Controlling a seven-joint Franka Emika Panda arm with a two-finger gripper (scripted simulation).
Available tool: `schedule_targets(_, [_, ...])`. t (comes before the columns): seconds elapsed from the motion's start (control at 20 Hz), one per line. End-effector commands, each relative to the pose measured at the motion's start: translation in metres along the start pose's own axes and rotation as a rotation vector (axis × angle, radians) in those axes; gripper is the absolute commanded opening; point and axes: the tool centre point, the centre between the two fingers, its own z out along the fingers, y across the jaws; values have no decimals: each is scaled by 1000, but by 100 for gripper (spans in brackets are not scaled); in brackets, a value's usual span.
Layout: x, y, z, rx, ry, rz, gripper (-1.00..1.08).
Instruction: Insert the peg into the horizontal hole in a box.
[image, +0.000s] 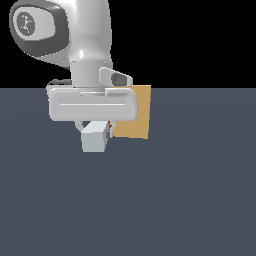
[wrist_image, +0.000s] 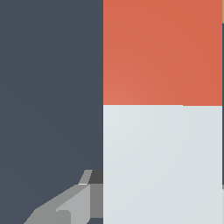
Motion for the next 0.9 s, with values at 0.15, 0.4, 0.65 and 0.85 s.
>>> schedule_targets(0.15, [15,-4,-8,-4,0,104,-100])
schedule_targets(0.4, [24,-6,-12,-4,0,167,-100])
schedule_targets(0.65, [30,-7,-15,-4,0,204,-100])
schedule_targets(0.85, [32,-7,-16,-4,-1,215,-100])
